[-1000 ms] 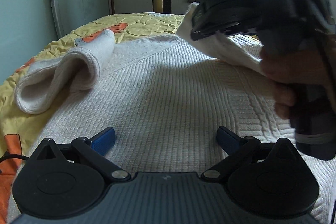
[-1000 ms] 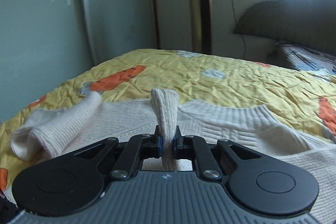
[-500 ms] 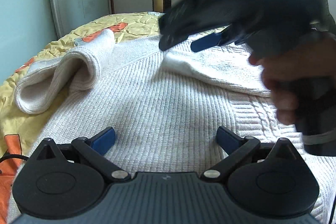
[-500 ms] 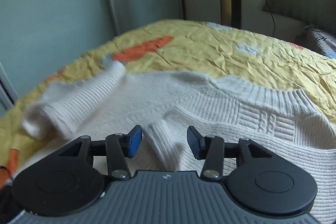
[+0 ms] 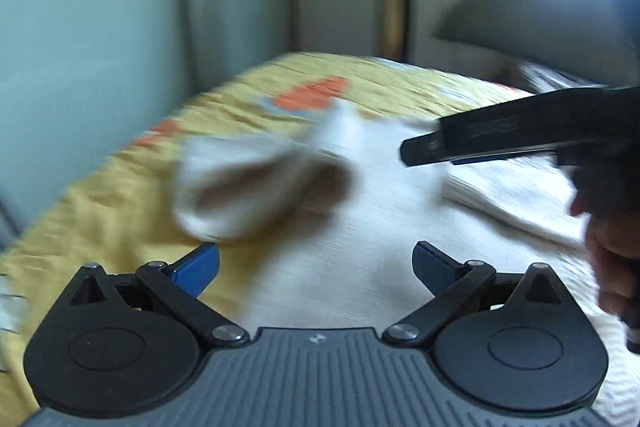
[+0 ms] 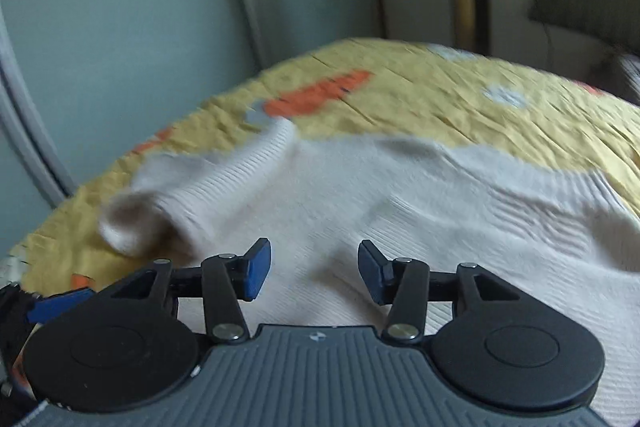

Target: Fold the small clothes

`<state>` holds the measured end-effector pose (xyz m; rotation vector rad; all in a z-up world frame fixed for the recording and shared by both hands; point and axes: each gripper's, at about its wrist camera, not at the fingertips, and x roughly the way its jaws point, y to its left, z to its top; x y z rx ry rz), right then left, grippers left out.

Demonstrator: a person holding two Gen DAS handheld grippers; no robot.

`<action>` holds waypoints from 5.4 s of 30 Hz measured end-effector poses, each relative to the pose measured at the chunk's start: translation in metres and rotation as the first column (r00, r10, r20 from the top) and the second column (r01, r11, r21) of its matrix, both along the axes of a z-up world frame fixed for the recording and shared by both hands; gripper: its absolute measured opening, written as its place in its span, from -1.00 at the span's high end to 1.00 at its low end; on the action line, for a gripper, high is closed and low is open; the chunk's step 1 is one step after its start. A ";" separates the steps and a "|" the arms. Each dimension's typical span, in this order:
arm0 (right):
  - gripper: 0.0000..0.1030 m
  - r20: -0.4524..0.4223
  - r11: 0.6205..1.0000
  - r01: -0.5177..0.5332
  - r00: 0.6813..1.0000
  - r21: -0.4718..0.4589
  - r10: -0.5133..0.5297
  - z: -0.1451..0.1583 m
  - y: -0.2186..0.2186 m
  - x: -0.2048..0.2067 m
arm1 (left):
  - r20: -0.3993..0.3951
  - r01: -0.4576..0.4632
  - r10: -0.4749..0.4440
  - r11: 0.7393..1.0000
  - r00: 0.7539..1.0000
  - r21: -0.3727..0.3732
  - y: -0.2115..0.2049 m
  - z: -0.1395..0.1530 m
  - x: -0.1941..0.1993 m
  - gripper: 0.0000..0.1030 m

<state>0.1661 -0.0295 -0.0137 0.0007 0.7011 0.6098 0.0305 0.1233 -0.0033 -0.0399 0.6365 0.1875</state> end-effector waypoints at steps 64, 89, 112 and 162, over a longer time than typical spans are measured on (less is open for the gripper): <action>-0.67 -0.152 0.928 0.297 0.952 0.226 -0.267 -0.023 -0.124 -0.078 | 0.050 -0.132 0.138 0.986 0.989 -0.104 0.160 0.051 0.092 -0.17; -0.69 -0.215 0.919 0.309 0.942 0.246 -0.259 -0.036 -0.128 -0.091 | -0.156 -0.320 0.599 0.177 0.785 -0.931 0.316 -0.082 0.050 0.82; -0.70 -0.161 0.901 0.332 0.941 0.280 -0.296 -0.021 -0.150 -0.080 | -0.019 0.509 -0.512 0.848 0.859 0.147 -0.052 -0.009 0.095 -0.69; 0.74 -0.350 0.802 0.431 0.889 0.415 -0.296 -0.062 -0.150 0.044 | 0.039 0.261 -0.262 0.965 0.964 0.028 -0.013 -0.005 0.059 -0.69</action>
